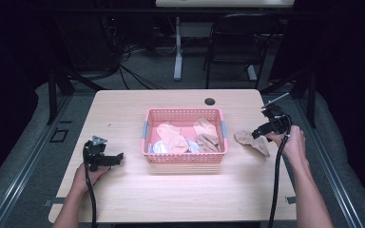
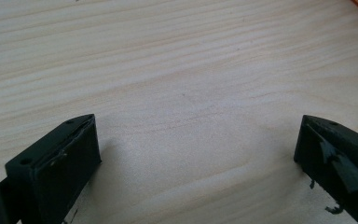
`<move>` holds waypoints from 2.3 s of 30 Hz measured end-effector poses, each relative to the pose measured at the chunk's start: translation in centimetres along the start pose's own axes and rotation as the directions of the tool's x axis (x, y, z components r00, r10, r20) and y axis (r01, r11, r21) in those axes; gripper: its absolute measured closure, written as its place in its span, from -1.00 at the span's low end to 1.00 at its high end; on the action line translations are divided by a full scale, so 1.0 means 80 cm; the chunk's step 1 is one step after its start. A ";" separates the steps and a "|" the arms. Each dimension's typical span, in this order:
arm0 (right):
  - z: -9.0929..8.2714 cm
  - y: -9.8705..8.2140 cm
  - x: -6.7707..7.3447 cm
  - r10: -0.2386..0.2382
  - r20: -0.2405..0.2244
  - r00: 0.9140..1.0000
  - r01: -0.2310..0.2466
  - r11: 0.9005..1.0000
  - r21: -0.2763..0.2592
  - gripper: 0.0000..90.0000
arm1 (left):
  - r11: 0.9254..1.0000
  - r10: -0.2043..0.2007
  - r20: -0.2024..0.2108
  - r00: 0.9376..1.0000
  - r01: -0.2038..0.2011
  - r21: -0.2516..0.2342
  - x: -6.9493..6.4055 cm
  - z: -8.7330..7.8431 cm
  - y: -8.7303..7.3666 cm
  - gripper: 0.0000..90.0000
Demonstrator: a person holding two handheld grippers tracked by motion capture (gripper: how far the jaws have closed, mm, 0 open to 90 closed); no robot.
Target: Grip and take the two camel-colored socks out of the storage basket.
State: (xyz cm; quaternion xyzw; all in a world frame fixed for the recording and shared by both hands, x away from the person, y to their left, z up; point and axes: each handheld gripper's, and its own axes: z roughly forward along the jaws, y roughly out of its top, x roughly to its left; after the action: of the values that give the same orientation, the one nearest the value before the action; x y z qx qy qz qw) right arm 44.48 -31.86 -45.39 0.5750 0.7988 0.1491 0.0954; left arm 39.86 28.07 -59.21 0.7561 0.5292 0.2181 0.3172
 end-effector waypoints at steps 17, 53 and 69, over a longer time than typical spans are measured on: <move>-0.060 0.048 0.057 -0.117 -0.016 0.993 0.116 0.991 -0.066 -1.00 | 1.000 0.000 0.000 1.000 0.000 0.000 0.000 0.000 0.000 -1.00; 0.013 0.099 0.212 -0.343 -0.124 0.931 0.342 0.939 -0.029 -0.92 | 1.000 0.000 0.000 1.000 0.000 0.000 0.000 0.000 0.000 -1.00; 0.084 0.090 0.218 -0.340 -0.130 0.931 0.347 0.937 0.040 -0.56 | 1.000 0.000 0.000 1.000 0.000 0.000 0.000 0.000 0.000 -1.00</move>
State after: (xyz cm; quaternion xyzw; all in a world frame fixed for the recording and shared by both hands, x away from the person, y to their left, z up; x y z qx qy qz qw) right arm 47.43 -12.37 -48.84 0.4190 0.8956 0.1399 0.0533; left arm 39.86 28.07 -59.20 0.7561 0.5292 0.2180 0.3173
